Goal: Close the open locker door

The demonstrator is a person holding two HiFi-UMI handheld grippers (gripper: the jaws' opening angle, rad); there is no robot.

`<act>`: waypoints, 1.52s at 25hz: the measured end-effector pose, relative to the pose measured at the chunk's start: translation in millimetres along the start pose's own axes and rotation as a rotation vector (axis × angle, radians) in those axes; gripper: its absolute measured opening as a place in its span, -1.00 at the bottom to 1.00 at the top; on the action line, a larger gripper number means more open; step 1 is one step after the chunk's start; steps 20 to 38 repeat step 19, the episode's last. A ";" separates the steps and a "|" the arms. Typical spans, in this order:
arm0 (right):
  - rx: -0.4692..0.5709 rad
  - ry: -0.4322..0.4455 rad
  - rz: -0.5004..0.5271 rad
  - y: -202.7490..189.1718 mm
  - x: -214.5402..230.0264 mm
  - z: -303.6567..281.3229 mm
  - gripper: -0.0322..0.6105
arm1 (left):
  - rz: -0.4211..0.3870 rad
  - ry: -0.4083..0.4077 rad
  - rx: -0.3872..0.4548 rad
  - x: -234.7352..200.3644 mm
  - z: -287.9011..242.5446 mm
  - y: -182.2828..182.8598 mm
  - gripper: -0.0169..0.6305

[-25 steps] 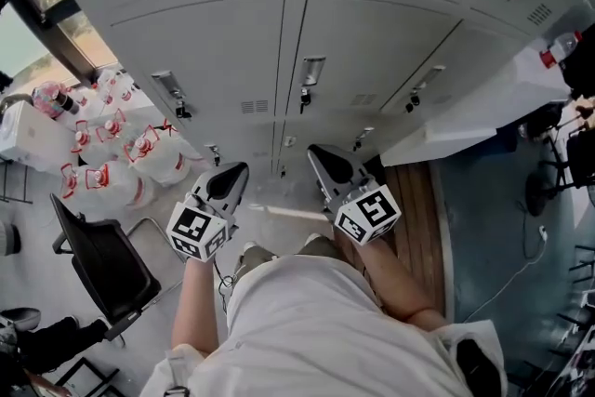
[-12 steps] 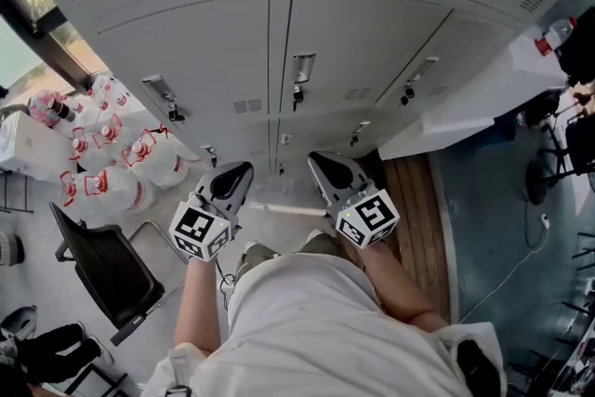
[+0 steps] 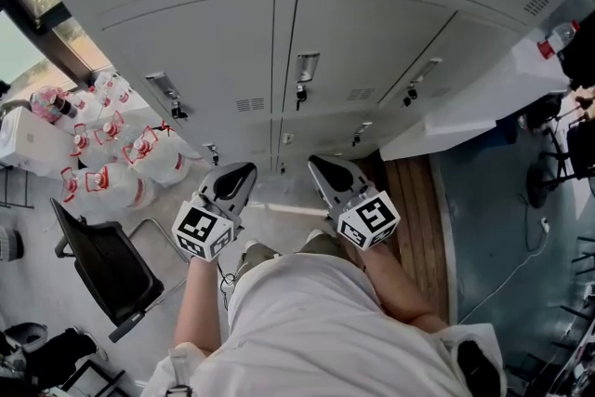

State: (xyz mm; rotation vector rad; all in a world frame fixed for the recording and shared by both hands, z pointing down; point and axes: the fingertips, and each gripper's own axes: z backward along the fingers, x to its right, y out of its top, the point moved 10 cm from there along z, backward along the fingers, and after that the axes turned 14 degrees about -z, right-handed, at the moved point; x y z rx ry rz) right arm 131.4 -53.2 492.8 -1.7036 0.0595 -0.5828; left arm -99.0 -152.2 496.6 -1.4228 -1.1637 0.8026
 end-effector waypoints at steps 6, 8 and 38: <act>-0.009 0.015 -0.017 -2.5 -2.7 -2.9 -0.86 | 0.008 0.010 -0.005 0.1 3.5 -2.9 -0.94; -0.014 0.021 -0.021 -3.4 -3.7 -4.6 -0.86 | 0.013 0.017 -0.006 0.0 5.1 -4.3 -0.94; -0.035 0.067 -0.028 -5.3 -12.0 -16.7 -0.86 | 0.030 0.054 -0.012 -2.7 18.6 -9.1 -0.94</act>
